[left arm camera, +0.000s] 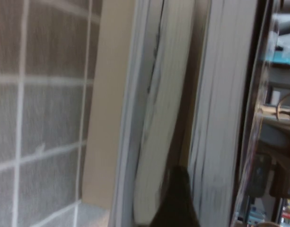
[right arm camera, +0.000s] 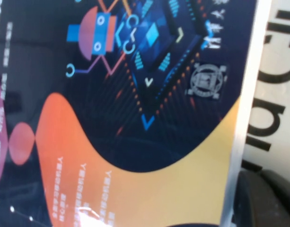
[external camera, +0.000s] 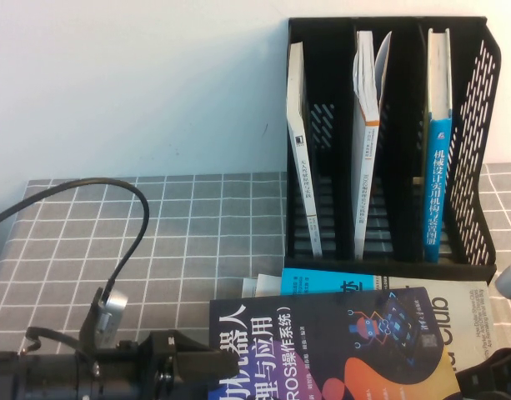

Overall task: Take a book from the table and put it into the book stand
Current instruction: Push book with right arm

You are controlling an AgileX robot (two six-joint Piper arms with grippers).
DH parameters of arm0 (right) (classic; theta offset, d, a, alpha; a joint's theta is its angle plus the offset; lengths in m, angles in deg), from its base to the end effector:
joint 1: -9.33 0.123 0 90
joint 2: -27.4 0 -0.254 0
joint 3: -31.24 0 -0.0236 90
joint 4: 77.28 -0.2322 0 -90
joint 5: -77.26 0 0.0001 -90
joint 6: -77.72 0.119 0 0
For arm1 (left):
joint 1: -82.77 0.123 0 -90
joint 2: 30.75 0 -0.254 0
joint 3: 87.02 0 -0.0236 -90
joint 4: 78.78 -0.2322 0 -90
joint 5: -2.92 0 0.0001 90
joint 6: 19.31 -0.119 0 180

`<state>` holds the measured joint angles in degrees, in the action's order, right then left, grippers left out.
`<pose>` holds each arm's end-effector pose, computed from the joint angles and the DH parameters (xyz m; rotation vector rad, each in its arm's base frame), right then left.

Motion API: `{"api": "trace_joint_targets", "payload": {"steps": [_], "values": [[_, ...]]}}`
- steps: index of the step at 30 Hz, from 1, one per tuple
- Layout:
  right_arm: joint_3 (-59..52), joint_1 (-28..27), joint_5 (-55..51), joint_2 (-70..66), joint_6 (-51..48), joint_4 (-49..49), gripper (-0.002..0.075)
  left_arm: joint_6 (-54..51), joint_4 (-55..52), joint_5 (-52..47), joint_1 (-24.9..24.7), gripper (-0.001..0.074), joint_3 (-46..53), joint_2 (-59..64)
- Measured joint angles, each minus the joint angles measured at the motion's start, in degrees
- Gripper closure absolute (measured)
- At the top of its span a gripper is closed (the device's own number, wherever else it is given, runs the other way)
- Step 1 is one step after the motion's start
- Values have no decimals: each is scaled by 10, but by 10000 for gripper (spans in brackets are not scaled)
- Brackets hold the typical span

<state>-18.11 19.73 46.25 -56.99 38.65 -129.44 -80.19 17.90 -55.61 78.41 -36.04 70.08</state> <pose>0.1947 0.0850 0.1346 -0.1709 2.6858 0.6669 0.2096 -0.1171 0.1299 -0.3321 2.4778 -1.5886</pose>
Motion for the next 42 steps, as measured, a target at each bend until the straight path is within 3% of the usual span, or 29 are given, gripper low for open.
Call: {"api": "trace_joint_targets", "payload": {"steps": [30,42], "values": [[-25,-3,-4,-1,-86,-157,728,-11,12,6,0,225,21,0],[-17,36,7,-5,-90,-167,729,8,13,-43,120,225,23,0]]}}
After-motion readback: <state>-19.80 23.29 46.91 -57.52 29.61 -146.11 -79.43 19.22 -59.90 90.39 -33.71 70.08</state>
